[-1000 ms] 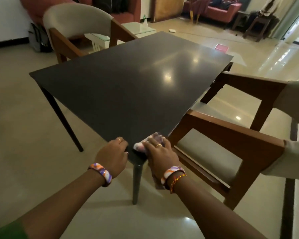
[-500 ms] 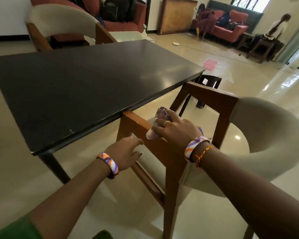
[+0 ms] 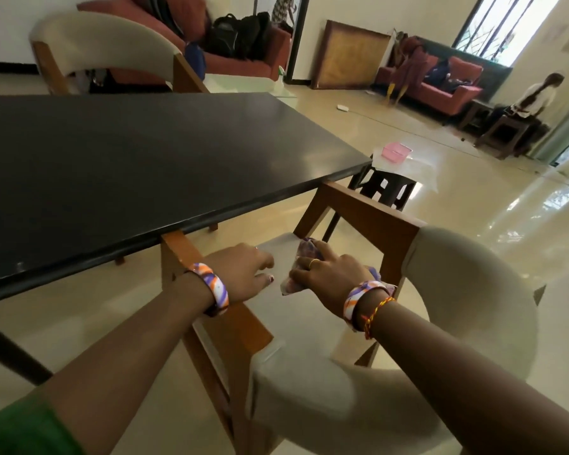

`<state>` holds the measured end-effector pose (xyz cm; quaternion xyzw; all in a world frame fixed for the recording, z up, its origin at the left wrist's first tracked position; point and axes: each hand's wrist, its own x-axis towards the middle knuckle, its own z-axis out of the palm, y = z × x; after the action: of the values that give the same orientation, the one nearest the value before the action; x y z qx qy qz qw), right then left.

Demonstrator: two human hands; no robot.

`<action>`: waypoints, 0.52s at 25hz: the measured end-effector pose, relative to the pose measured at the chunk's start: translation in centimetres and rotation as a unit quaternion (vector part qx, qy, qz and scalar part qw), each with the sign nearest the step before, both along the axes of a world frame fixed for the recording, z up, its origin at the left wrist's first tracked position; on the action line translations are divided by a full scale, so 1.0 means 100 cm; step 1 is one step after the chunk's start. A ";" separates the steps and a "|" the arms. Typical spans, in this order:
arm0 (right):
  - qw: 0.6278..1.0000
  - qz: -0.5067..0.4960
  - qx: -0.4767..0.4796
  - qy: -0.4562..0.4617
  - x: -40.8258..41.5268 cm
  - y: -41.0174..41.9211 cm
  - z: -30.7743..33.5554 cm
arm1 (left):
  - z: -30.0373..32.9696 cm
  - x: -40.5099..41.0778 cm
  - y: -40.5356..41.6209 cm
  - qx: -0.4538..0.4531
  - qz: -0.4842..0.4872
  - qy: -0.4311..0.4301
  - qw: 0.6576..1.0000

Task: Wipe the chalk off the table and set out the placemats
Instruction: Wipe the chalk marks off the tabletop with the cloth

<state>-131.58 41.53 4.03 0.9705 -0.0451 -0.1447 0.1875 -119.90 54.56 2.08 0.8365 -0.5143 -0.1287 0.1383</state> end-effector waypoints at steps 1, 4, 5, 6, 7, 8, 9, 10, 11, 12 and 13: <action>1.000 -0.006 0.011 0.002 -0.005 -0.017 0.001 | 0.002 -0.005 -0.015 0.017 -0.010 0.009 1.000; 1.000 0.001 0.027 0.002 -0.019 -0.073 0.002 | 0.005 -0.018 -0.058 0.059 -0.013 0.023 0.998; 1.000 0.009 0.023 -0.001 -0.022 -0.091 0.002 | 0.005 -0.021 -0.071 0.074 -0.010 0.019 0.997; 1.000 0.023 0.014 -0.005 -0.025 -0.111 0.002 | 0.006 -0.025 -0.083 0.092 -0.004 0.016 0.996; 0.999 0.040 0.008 -0.011 -0.027 -0.132 0.002 | 0.008 -0.030 -0.098 0.110 0.006 0.014 0.994; 0.998 0.059 0.004 -0.018 -0.028 -0.153 0.001 | 0.010 -0.035 -0.112 0.126 0.018 0.011 0.992; 0.996 0.081 0.003 -0.027 -0.031 -0.177 0.000 | 0.011 -0.042 -0.129 0.144 0.036 0.010 0.989; 0.994 0.102 0.001 -0.034 -0.033 -0.198 -0.003 | 0.013 -0.049 -0.145 0.157 0.055 0.008 0.986; 0.991 0.127 0.004 -0.043 -0.033 -0.220 -0.005 | 0.015 -0.058 -0.162 0.170 0.080 0.008 0.982; 0.987 0.149 0.015 -0.053 -0.033 -0.239 -0.007 | 0.016 -0.066 -0.177 0.183 0.102 0.006 0.978; 0.985 0.163 0.029 -0.056 -0.033 -0.251 -0.010 | 0.016 -0.074 -0.189 0.193 0.116 0.006 0.974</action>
<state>-134.89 16.39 3.06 0.9765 0.1074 -0.0589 0.1771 -127.26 35.65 3.71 0.9005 -0.3789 -0.2132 -0.0088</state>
